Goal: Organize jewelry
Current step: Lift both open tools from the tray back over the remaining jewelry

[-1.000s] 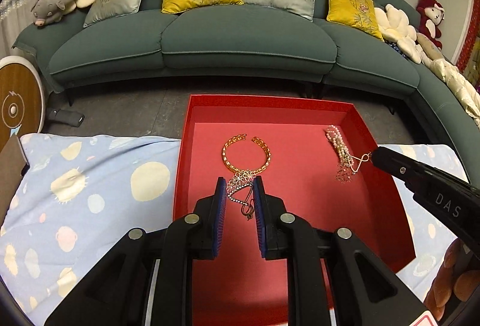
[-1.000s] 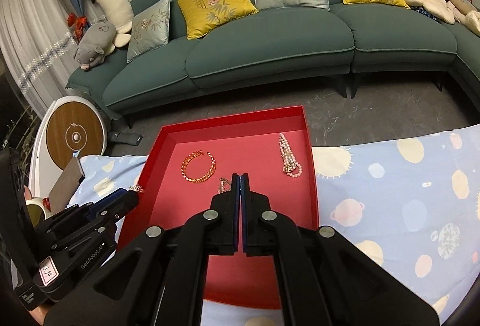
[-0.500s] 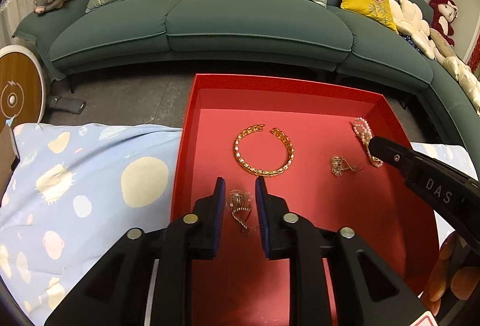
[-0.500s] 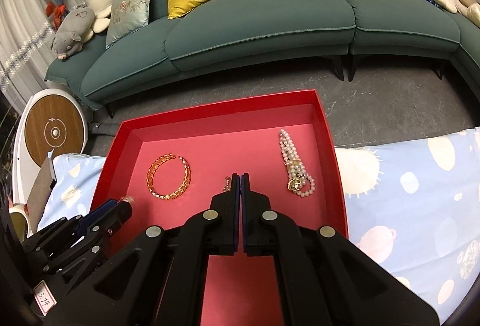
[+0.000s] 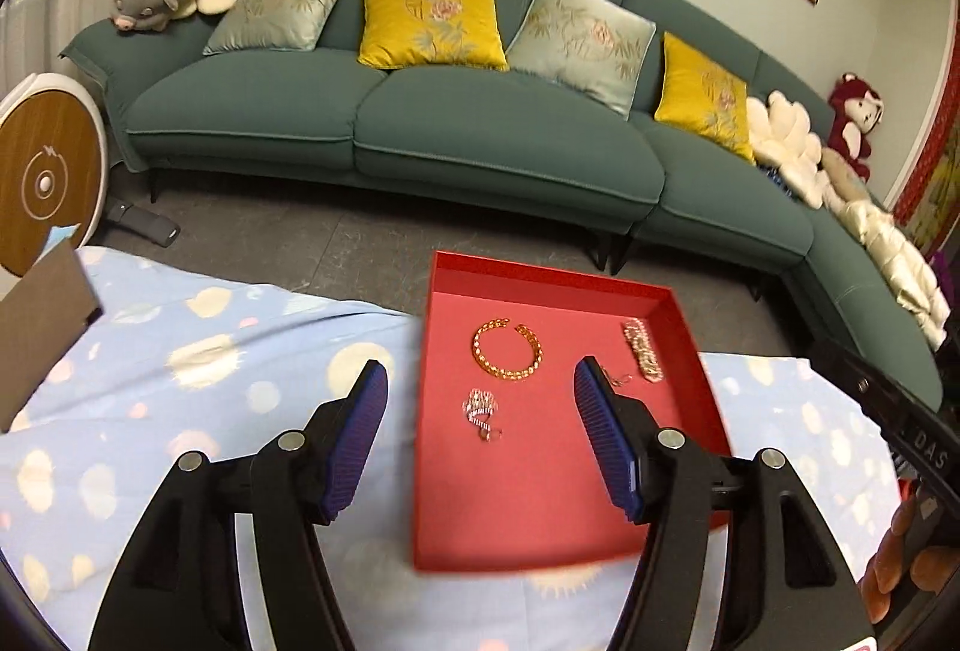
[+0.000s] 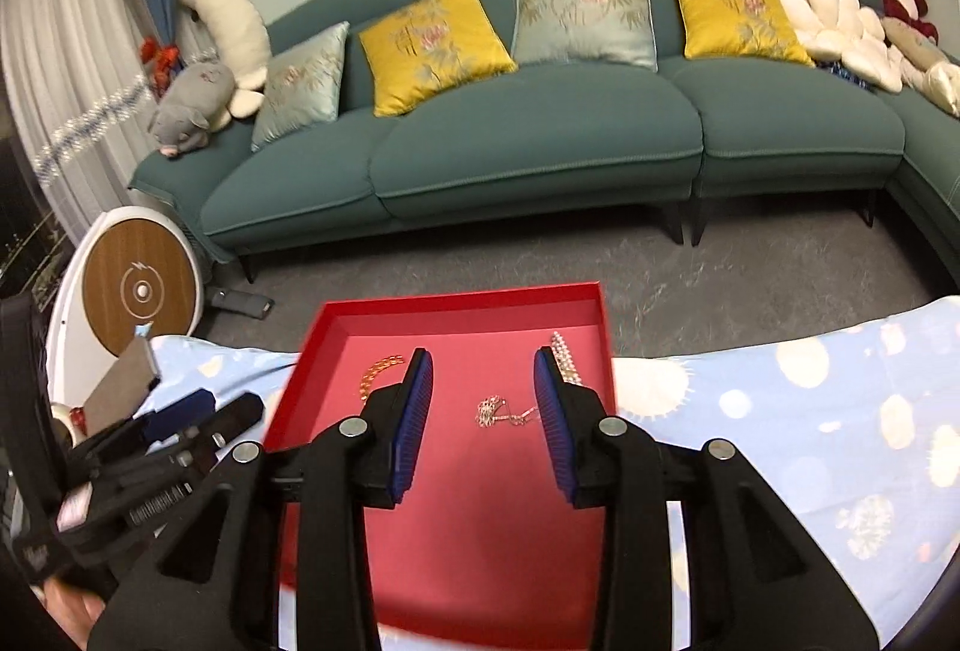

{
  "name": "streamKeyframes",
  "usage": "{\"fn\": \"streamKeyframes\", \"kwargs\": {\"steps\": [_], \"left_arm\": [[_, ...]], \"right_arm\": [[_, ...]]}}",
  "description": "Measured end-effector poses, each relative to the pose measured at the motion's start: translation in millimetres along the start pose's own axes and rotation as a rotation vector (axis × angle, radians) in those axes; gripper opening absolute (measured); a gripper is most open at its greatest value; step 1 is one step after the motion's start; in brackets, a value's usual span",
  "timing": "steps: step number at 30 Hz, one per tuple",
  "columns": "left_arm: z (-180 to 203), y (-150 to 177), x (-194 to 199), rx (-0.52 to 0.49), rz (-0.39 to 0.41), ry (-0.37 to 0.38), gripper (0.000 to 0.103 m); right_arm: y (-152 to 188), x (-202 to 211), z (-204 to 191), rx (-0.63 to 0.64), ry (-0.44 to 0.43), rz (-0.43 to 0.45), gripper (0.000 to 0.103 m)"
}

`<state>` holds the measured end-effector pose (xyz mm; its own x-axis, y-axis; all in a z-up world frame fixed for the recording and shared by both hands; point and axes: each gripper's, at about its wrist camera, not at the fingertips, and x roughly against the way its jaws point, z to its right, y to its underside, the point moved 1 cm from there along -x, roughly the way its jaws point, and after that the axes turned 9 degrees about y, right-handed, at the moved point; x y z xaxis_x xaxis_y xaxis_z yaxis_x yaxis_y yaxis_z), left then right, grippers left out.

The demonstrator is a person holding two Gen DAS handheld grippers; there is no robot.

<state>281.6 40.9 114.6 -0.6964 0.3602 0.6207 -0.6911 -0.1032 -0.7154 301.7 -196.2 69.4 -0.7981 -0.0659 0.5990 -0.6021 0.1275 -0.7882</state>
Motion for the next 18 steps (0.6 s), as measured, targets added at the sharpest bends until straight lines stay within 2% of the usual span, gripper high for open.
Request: {"fn": "streamKeyframes", "kwargs": {"steps": [5, 9, 14, 18], "left_arm": [[12.9, 28.1, 62.3, -0.036, 0.005, -0.024, 0.062], [19.9, 69.1, 90.9, -0.065, -0.032, -0.039, 0.063], [18.3, 122.8, 100.1, -0.051, -0.121, -0.051, 0.064], [16.2, 162.0, 94.8, -0.051, -0.175, -0.063, 0.064]], "right_arm": [[20.2, 81.9, 16.1, 0.021, -0.023, 0.033, 0.035], [57.2, 132.4, 24.6, 0.040, -0.022, 0.042, 0.035], [106.5, 153.2, 32.9, 0.017, -0.035, -0.023, 0.035], [141.9, 146.4, 36.2, 0.033, -0.020, -0.084, 0.035]]}}
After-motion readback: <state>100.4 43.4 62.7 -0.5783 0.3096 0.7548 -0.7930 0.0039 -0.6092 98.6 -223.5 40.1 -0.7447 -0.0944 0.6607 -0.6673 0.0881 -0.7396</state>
